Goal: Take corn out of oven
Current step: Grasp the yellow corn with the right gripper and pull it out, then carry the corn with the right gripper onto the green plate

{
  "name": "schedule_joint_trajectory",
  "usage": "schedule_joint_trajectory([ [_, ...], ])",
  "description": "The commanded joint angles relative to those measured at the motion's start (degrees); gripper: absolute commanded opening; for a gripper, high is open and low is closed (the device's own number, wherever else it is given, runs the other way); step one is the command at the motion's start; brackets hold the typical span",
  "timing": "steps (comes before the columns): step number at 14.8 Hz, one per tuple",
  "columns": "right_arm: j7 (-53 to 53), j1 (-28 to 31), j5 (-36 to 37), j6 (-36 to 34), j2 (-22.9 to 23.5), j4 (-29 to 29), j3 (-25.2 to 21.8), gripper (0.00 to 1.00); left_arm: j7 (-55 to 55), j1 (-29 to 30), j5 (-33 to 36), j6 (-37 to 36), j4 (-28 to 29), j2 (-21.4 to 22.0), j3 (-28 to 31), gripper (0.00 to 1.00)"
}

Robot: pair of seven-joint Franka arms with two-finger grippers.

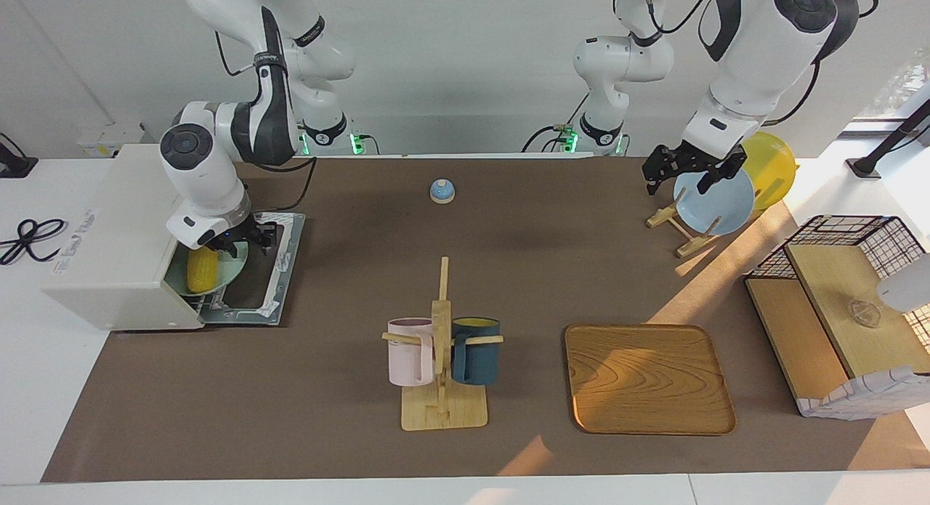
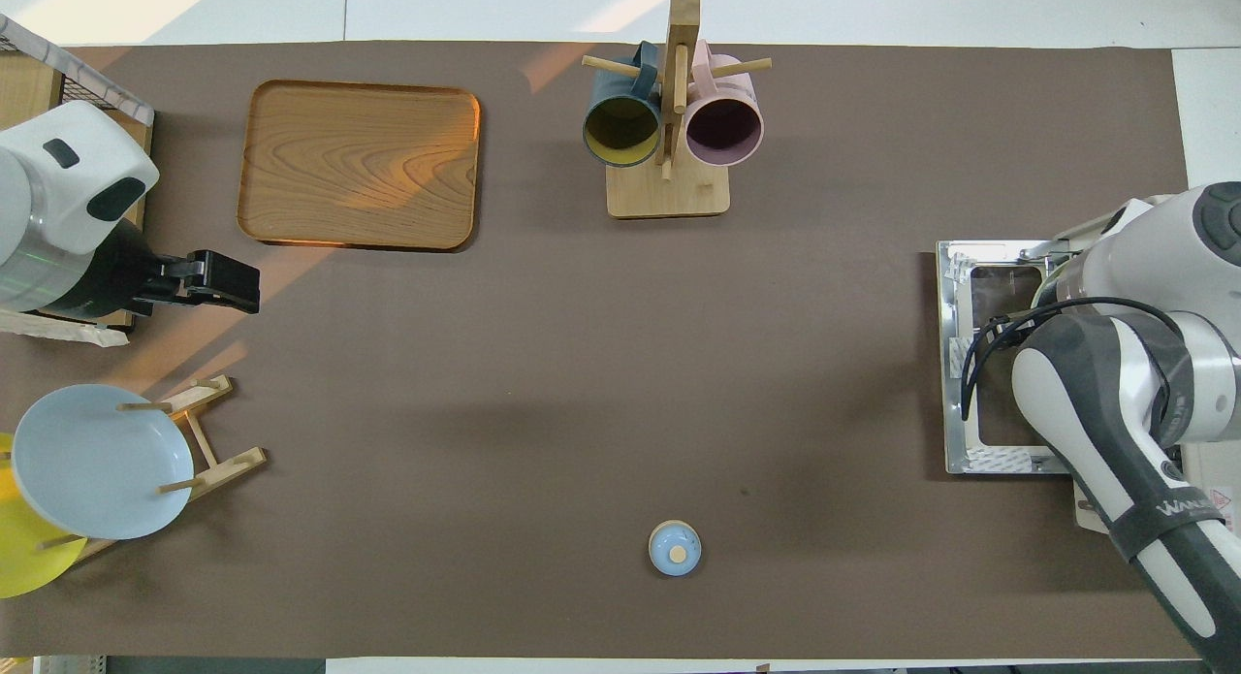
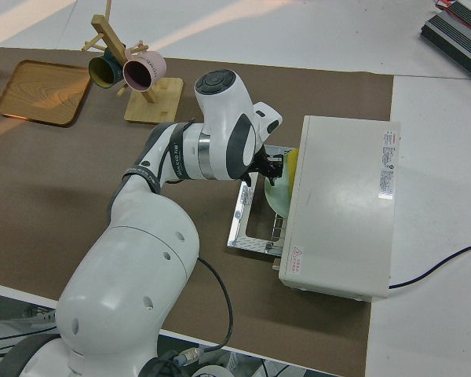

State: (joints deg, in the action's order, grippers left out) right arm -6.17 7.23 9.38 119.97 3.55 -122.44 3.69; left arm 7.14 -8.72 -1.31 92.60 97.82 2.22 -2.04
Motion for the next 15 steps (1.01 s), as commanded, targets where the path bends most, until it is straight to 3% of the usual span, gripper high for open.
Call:
schedule_joint_trajectory([
  [1, -1.12, 0.60, 1.26, 2.38, -1.53, -2.98, 0.53, 0.15, -0.64, 0.54, 0.52, 0.30, 0.97, 1.20, -0.33, 1.00],
  [2, -1.12, 0.51, 2.22, 1.94, -1.53, -3.07, 0.62, 0.00, -0.64, 0.54, 0.52, 0.39, 1.06, 1.20, -0.33, 1.00],
  [5, -0.60, -2.55, 5.82, -1.56, -1.53, -1.50, 1.14, 0.00, -0.64, 0.54, 0.52, 0.30, 0.97, 1.20, -0.33, 1.00],
  [7, 3.33, -8.42, 5.83, -8.40, -0.13, 4.20, 1.14, 0.00, -0.64, 0.54, 0.52, 0.30, 0.97, 1.20, -0.33, 1.00],
  [10, 14.14, -18.79, 5.74, -12.99, 1.28, 9.22, 1.23, 0.00, -0.64, 0.54, 0.52, 0.21, 0.97, 1.20, -0.42, 1.00],
  [13, 25.82, -26.88, 5.21, -19.14, 7.94, 18.52, 1.23, 0.00, -0.55, 0.54, 0.52, 0.12, 0.97, 1.20, -0.33, 1.00],
  [15, 36.00, -34.09, 5.21, -22.92, 15.92, 27.64, 1.23, 0.00, -0.64, 0.54, 0.52, 0.12, 0.97, 1.29, -0.33, 1.00],
])
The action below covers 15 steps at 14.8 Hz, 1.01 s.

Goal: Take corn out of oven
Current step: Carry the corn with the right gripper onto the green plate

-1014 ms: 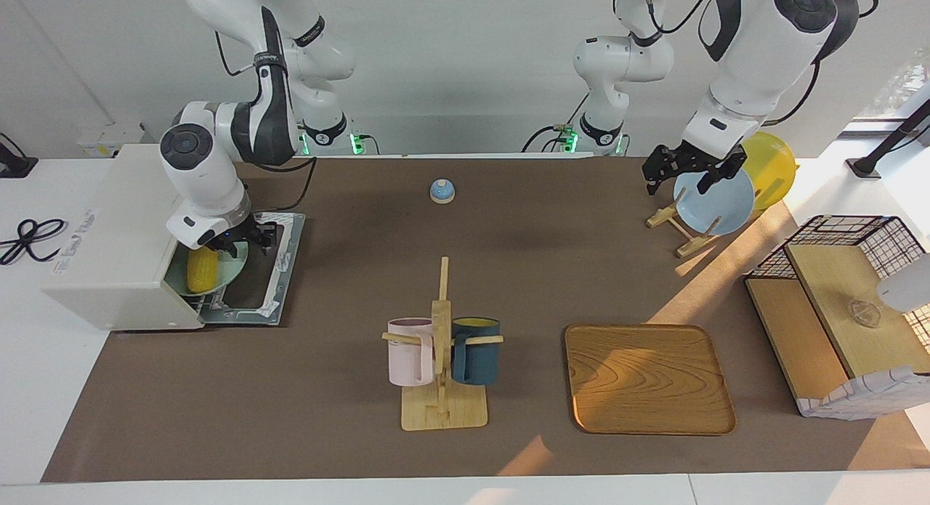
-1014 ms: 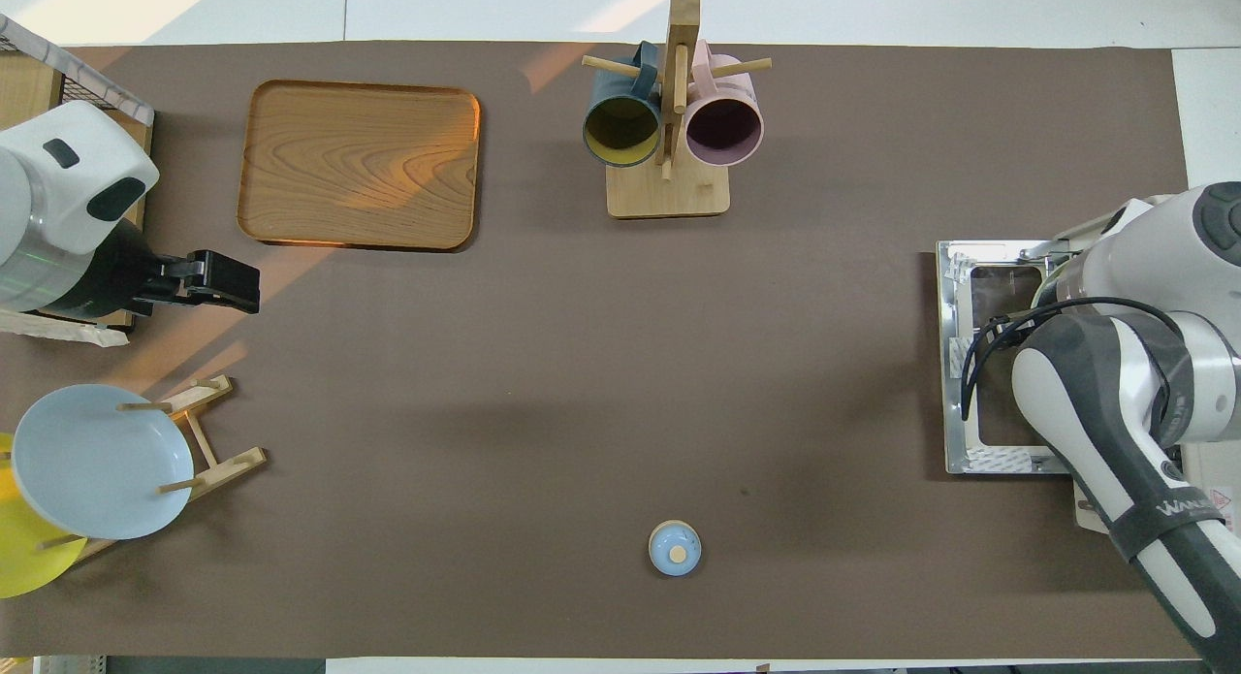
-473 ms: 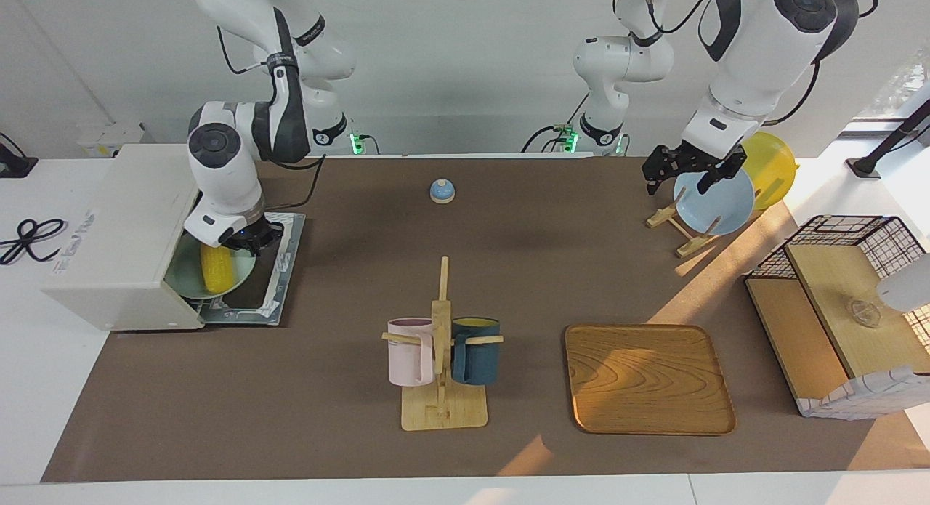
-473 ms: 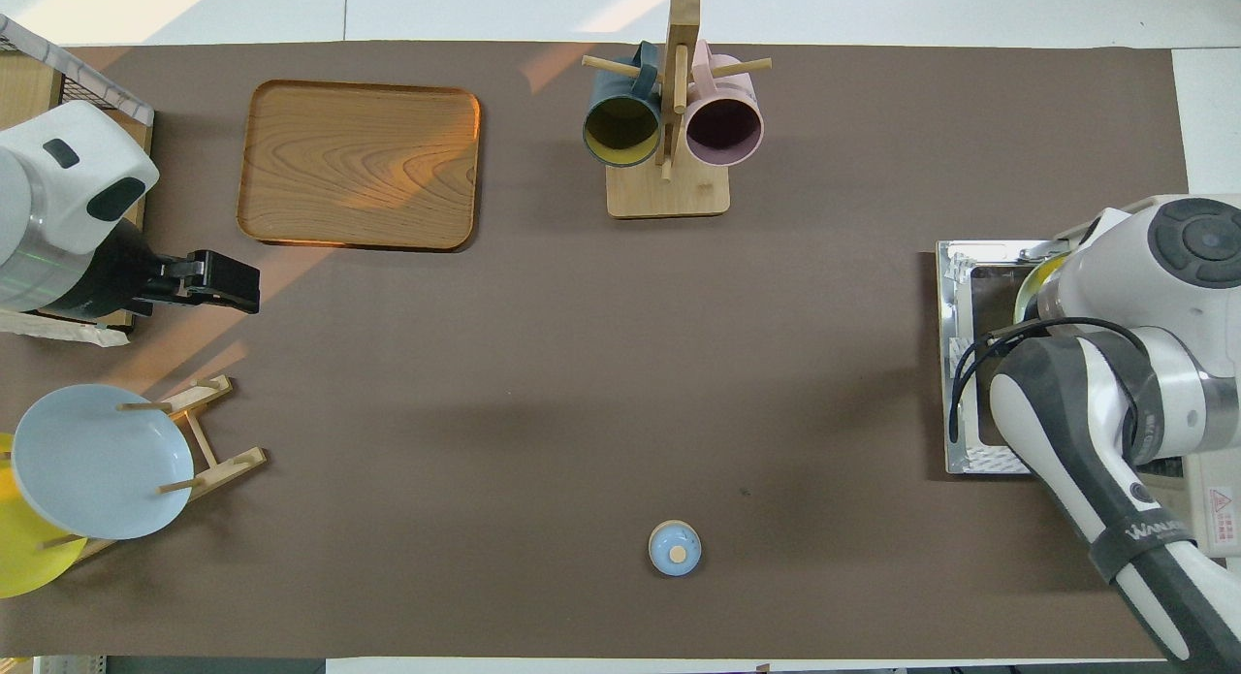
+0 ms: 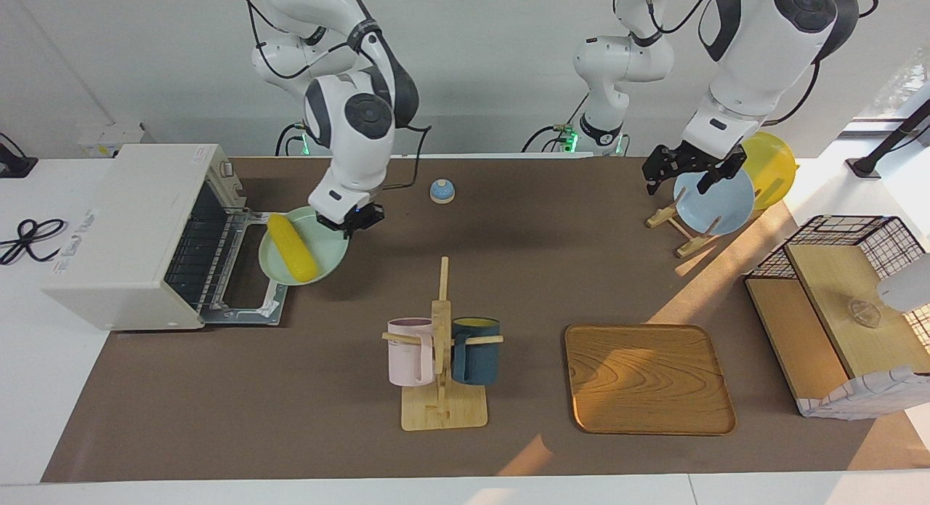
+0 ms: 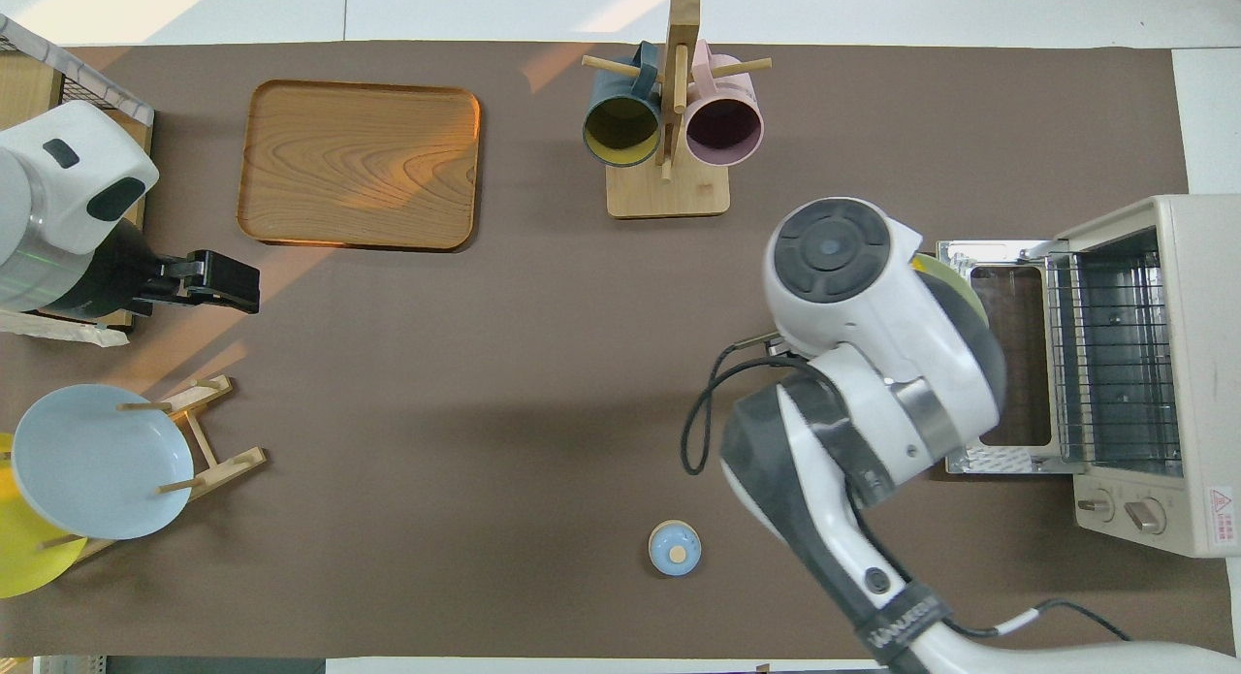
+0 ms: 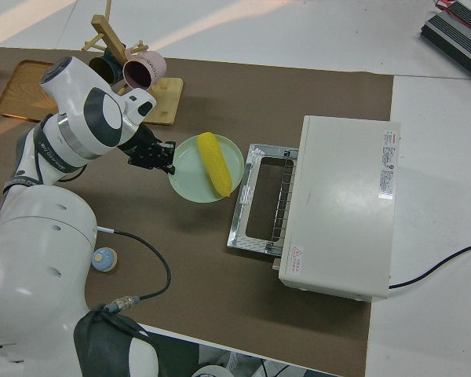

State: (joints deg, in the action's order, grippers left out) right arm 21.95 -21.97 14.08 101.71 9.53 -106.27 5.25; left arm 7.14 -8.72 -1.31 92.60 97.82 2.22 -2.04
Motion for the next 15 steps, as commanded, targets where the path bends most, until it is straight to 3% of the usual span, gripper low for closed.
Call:
schedule_joint_trajectory([
  [1, 12.72, -7.36, 0.51, -5.11, 13.64, 15.26, -0.33, 0.00, -0.64, 0.54, 0.52, 0.21, 0.89, 1.38, -0.33, 1.00],
  [3, 20.03, -10.54, -0.79, -3.02, 17.53, 17.67, -0.24, 0.00, -0.46, 0.54, 0.52, 0.74, 0.88, 1.47, -0.33, 1.00],
  [7, 25.49, -12.22, -6.33, 8.57, 17.28, 11.80, 0.02, 0.00, -0.38, 0.37, 0.52, 1.00, 0.88, 1.38, -0.42, 1.00],
  [11, 29.71, -12.57, -11.94, 13.06, 17.28, 11.26, 0.02, 0.00, -0.46, 0.28, 0.52, 3.37, 1.32, 1.47, -0.42, 1.00],
  [12, 30.51, -12.58, -12.31, 14.21, 17.37, 11.69, 0.02, 0.32, -0.46, 0.28, 0.52, 3.64, 1.41, 1.47, -0.42, 1.00],
  [15, 28.77, -11.09, -11.44, 11.25, 16.84, 14.94, -0.33, 0.39, -0.46, -0.07, 0.52, 3.82, 1.50, 1.47, -0.50, 1.00],
])
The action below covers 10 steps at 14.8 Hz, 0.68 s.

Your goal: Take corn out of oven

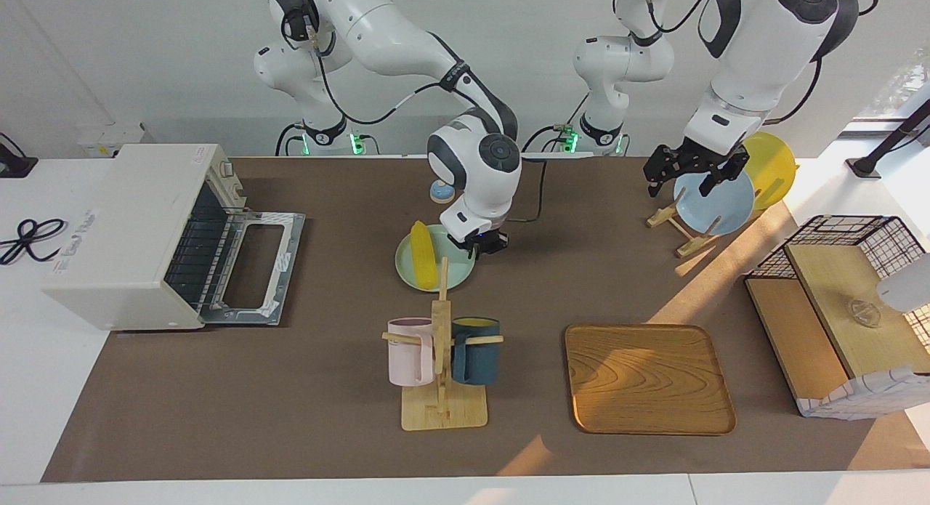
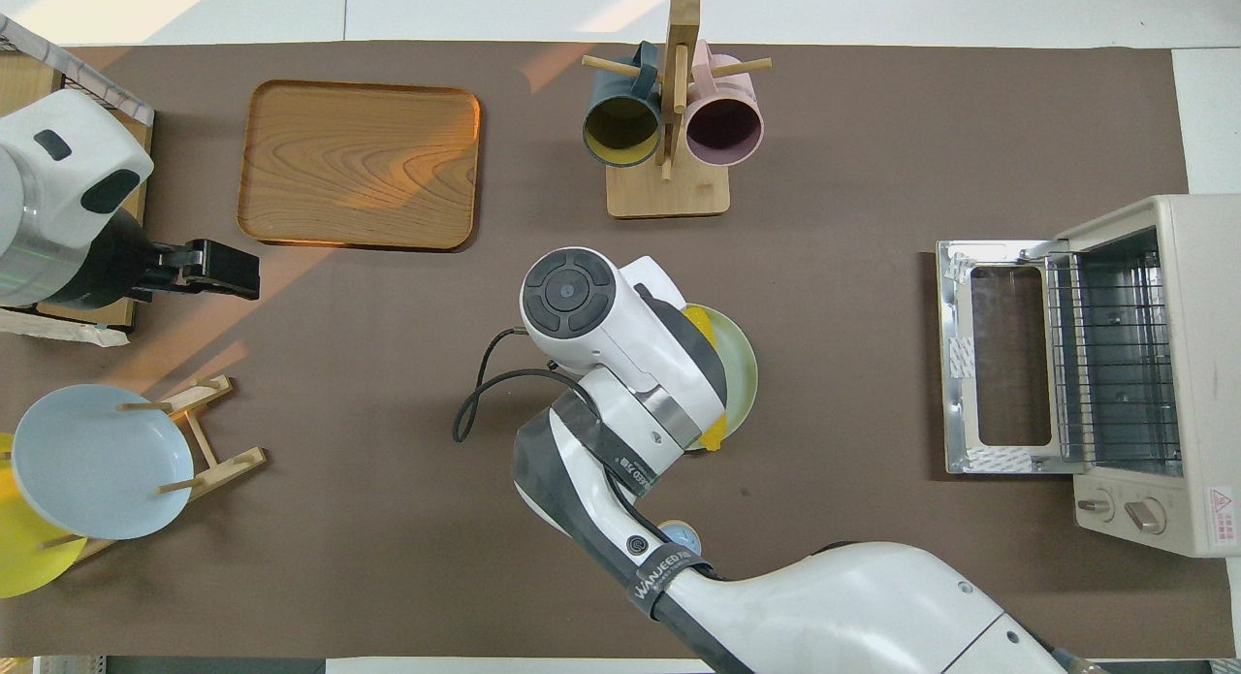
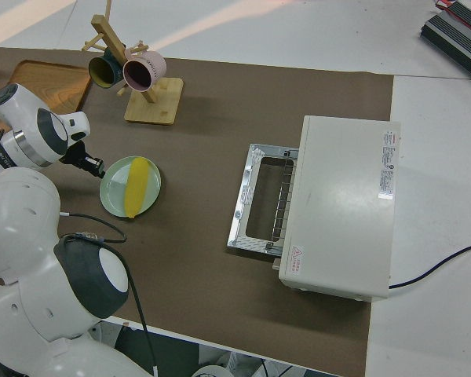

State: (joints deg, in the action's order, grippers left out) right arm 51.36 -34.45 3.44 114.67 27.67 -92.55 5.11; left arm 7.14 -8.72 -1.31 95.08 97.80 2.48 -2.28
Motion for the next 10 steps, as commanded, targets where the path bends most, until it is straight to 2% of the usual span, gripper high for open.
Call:
schedule_joint_trajectory([
  [1, -3.26, 3.14, -0.46, -2.86, -2.61, 1.32, -0.45, 0.39, -0.46, -0.16, 0.52, 1.34, 1.61, 1.12, -0.27, 1.00],
  [3, -11.49, 7.09, 0.94, -7.94, -5.07, 1.15, -0.54, 0.36, -0.64, -0.33, 0.52, 1.69, 1.61, 0.95, -0.36, 1.00],
  [4, -16.68, 9.99, 2.60, -10.15, -6.48, 0.19, -0.46, 0.21, -0.55, -0.42, 0.52, 2.30, 1.61, 0.77, -0.44, 1.00],
  [5, -20.99, 12.89, 3.49, -11.47, -7.53, -1.04, -0.46, 0.01, -0.55, -0.77, 0.43, 2.57, 1.69, 0.60, -0.53, 1.00],
  [8, -27.70, 20.81, 3.67, -10.70, -10.44, -8.58, -0.46, 0.00, -0.29, -3.83, -0.18, 4.67, 3.00, 0.07, -0.53, 1.00],
  [10, -30.00, 24.59, 4.81, -5.36, -12.55, -15.69, -0.54, 0.00, 3.03, -6.56, -2.46, 8.61, 5.29, -1.06, -0.53, 1.00],
])
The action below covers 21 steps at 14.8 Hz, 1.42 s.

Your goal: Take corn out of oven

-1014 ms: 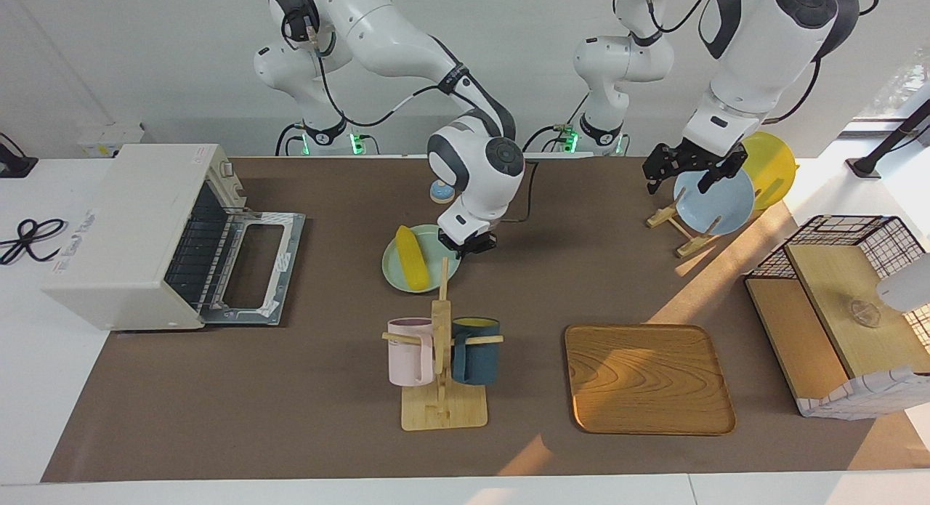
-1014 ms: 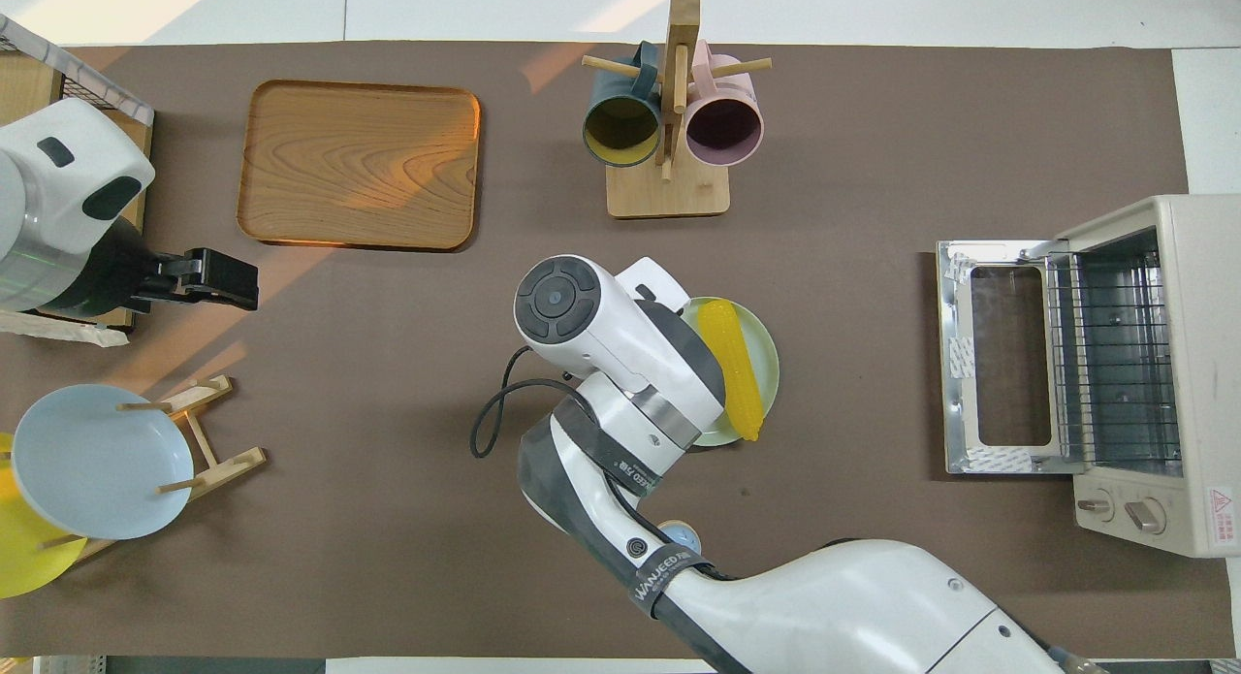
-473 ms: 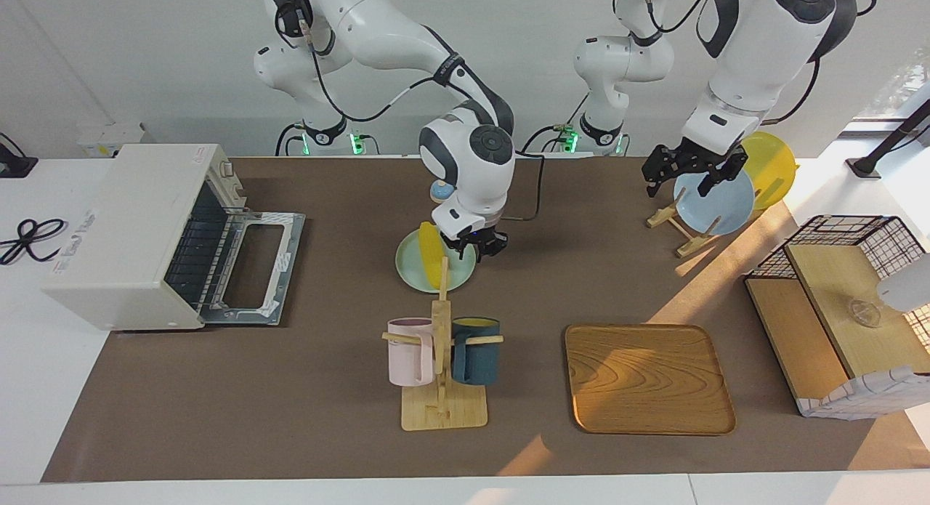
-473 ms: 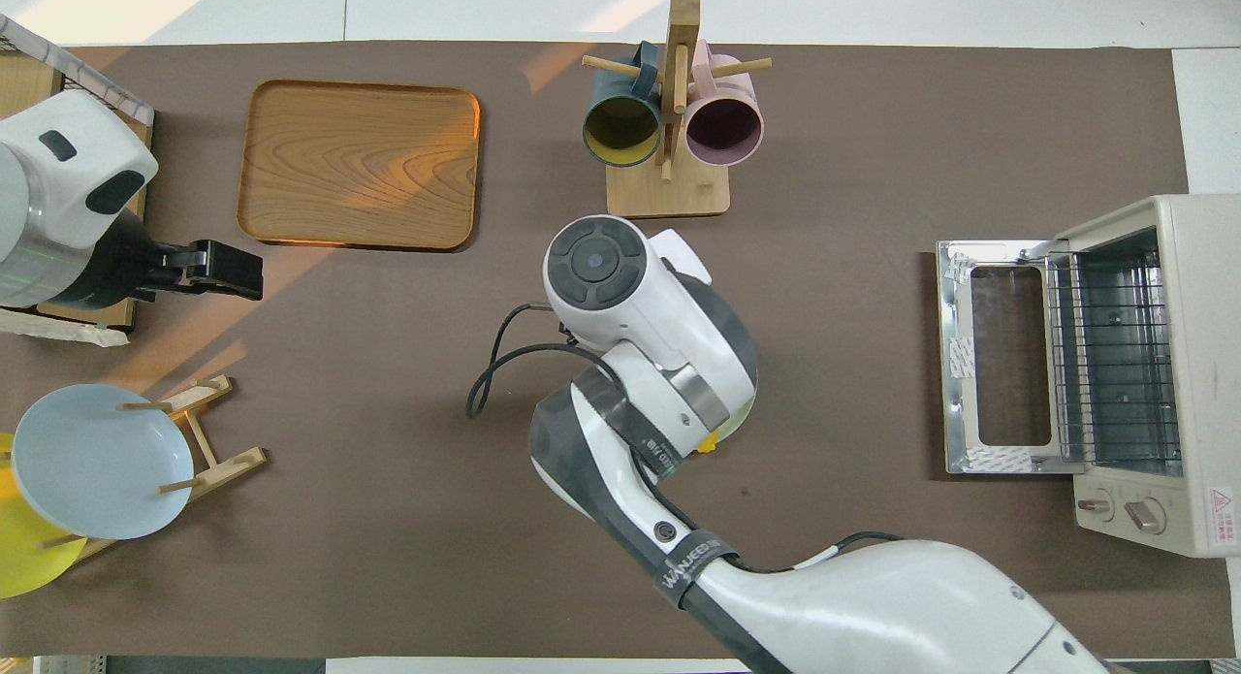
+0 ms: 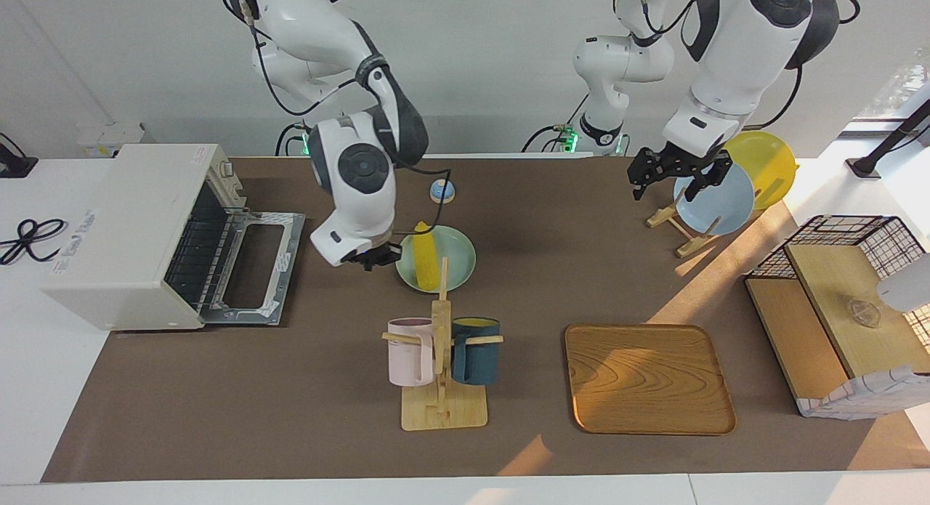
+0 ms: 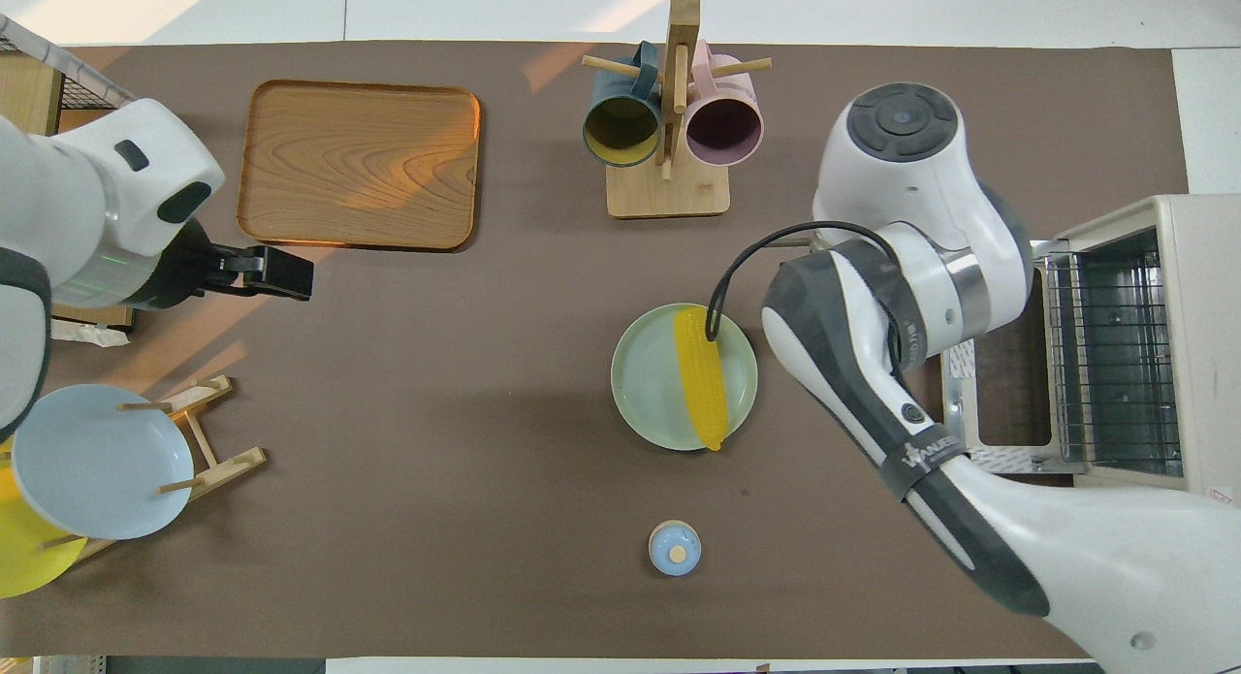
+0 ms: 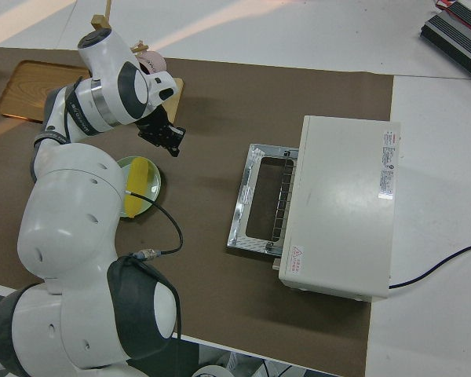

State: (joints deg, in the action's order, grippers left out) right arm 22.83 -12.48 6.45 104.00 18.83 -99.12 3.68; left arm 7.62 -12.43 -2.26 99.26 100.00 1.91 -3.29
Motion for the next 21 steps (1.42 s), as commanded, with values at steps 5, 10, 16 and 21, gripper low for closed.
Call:
schedule_joint_trajectory([
  [5, -3.74, 7.37, 7.07, 11.92, -5.47, -17.42, 0.98, 0.00, 15.81, -16.01, -2.66, 15.15, 4.23, -8.40, 0.48, 1.00],
  [10, -6.48, 11.86, 7.35, 17.81, -6.43, -22.35, 0.98, 0.00, 24.72, -26.40, -2.57, 28.60, 4.86, -17.27, 0.56, 1.00],
  [16, -13.93, 12.30, 12.97, 8.70, -8.01, -15.95, 0.98, 0.00, 29.30, -32.57, -2.13, 38.37, 0.73, -27.83, 0.74, 1.00],
  [21, -30.01, 20.72, 12.89, 1.47, -12.05, -11.36, 0.98, 0.00, 29.38, -33.44, -2.13, 41.45, 1.69, -28.28, 0.65, 1.00],
])
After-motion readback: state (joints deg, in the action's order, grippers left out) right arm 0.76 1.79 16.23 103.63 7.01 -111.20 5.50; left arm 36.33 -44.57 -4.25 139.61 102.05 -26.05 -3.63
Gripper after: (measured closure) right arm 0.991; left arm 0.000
